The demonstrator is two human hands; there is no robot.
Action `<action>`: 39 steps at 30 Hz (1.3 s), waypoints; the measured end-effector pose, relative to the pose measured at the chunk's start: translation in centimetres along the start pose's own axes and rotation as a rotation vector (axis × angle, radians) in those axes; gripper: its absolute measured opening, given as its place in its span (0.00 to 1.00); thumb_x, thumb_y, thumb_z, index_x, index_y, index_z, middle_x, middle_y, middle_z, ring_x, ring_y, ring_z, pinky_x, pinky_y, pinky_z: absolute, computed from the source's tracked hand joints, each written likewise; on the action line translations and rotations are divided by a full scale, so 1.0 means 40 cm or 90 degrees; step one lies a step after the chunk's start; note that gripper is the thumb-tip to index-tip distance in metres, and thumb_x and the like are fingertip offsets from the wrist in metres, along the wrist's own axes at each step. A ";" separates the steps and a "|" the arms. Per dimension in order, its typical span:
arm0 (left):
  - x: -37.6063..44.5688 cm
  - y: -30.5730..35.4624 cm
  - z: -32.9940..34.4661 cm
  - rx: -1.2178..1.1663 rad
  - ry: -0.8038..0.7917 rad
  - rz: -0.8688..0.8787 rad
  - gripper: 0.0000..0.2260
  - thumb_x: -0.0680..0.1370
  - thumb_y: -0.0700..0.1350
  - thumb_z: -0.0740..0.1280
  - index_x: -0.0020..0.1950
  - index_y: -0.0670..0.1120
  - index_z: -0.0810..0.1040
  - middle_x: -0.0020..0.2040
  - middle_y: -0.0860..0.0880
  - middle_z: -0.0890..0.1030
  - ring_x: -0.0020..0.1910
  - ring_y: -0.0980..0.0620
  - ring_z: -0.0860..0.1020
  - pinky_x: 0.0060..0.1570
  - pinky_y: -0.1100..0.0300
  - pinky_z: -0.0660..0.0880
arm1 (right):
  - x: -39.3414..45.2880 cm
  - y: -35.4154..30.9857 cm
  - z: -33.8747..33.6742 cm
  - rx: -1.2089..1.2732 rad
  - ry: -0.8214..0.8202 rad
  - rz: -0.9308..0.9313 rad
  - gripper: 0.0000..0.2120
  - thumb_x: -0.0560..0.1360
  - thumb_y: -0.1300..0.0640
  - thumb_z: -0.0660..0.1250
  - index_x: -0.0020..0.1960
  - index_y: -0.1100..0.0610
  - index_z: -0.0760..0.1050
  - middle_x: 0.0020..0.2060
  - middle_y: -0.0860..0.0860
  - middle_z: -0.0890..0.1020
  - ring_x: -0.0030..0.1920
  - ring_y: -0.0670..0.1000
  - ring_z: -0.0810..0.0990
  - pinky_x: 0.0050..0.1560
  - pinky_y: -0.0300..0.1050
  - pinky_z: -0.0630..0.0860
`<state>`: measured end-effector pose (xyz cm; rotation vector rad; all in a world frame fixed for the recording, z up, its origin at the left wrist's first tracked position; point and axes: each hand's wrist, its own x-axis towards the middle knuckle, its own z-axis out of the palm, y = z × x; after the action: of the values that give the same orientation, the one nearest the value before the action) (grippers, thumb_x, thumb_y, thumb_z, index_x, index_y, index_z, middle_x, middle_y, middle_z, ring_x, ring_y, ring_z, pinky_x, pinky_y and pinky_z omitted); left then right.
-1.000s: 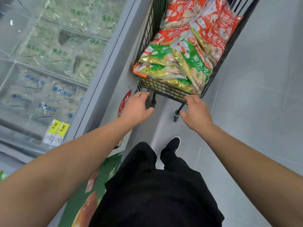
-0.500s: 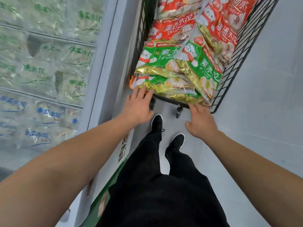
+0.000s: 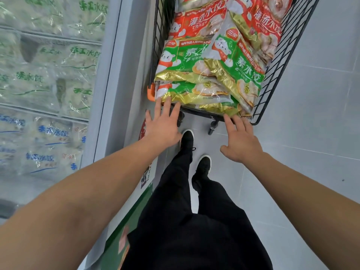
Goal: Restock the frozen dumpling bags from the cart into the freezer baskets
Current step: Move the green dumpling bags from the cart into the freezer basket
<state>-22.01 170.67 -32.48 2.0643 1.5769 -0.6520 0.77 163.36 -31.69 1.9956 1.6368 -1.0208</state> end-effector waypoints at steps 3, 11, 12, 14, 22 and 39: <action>-0.025 0.015 0.024 -0.005 0.010 -0.021 0.43 0.75 0.52 0.68 0.81 0.54 0.43 0.82 0.47 0.40 0.80 0.42 0.36 0.76 0.34 0.49 | -0.017 0.016 0.025 0.001 0.018 -0.028 0.45 0.76 0.46 0.65 0.81 0.47 0.38 0.79 0.47 0.46 0.79 0.55 0.41 0.70 0.58 0.66; -0.128 0.035 0.132 -0.015 0.017 -0.022 0.42 0.76 0.67 0.62 0.81 0.56 0.43 0.82 0.49 0.40 0.80 0.43 0.38 0.75 0.33 0.49 | -0.102 0.050 0.153 0.003 0.050 -0.021 0.40 0.79 0.36 0.56 0.81 0.47 0.37 0.80 0.48 0.44 0.79 0.56 0.39 0.74 0.61 0.60; -0.149 0.040 0.149 -0.016 0.019 -0.022 0.41 0.76 0.68 0.60 0.81 0.56 0.43 0.82 0.49 0.40 0.80 0.44 0.38 0.75 0.33 0.49 | -0.122 0.054 0.171 0.005 0.056 -0.019 0.39 0.79 0.36 0.55 0.81 0.47 0.37 0.80 0.48 0.43 0.79 0.56 0.38 0.74 0.60 0.59; -0.183 0.045 0.179 -0.024 0.025 -0.019 0.40 0.76 0.70 0.57 0.81 0.57 0.43 0.82 0.50 0.40 0.80 0.45 0.38 0.75 0.33 0.48 | -0.153 0.064 0.204 0.004 0.062 -0.013 0.39 0.80 0.36 0.54 0.81 0.47 0.37 0.80 0.48 0.43 0.79 0.56 0.38 0.75 0.60 0.58; -0.362 0.083 0.307 -0.053 0.020 0.003 0.36 0.79 0.66 0.55 0.82 0.56 0.45 0.82 0.49 0.41 0.80 0.44 0.37 0.74 0.31 0.47 | -0.314 0.077 0.351 -0.037 0.047 0.037 0.38 0.80 0.34 0.51 0.80 0.46 0.36 0.81 0.48 0.42 0.80 0.56 0.38 0.76 0.62 0.56; -0.717 0.089 0.604 -0.010 0.045 0.022 0.35 0.79 0.68 0.54 0.81 0.58 0.45 0.82 0.51 0.46 0.80 0.43 0.41 0.72 0.28 0.51 | -0.624 0.130 0.724 -0.079 -0.009 0.045 0.46 0.77 0.31 0.54 0.77 0.46 0.25 0.78 0.48 0.30 0.77 0.60 0.29 0.77 0.63 0.53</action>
<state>-27.42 133.40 -33.36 2.1198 1.5753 -0.5592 -4.63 125.23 -33.95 1.9459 1.5715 -0.8843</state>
